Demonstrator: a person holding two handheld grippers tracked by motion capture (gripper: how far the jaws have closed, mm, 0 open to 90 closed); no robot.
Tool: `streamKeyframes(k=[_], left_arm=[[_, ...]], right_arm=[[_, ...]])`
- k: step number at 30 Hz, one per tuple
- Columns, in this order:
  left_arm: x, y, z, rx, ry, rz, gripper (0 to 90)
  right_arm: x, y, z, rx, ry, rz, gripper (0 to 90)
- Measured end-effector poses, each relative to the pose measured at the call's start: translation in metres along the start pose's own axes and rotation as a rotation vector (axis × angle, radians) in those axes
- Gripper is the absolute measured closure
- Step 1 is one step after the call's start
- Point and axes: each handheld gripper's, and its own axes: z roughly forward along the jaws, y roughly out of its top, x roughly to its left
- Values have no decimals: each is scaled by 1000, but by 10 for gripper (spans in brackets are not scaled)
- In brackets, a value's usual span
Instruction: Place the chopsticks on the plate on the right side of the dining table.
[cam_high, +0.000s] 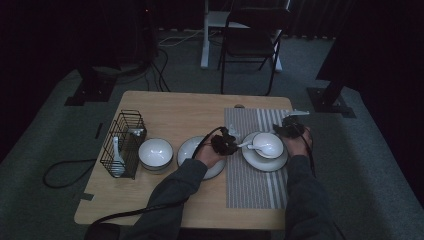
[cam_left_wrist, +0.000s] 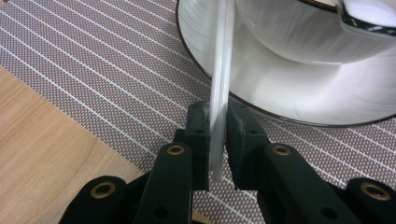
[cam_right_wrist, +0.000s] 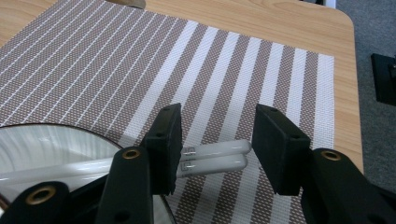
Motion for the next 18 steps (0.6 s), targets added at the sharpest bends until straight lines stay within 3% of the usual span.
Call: streamKeyframes(k=[9,18], left_arm=[[3,2,3,-1,6,-18,778],[7,-1,4,-2,4,-35,693]], right_arm=[[-2,-1,-2,11,-7,-3,524],[-3,-2,-4,21,-12,-11,516]])
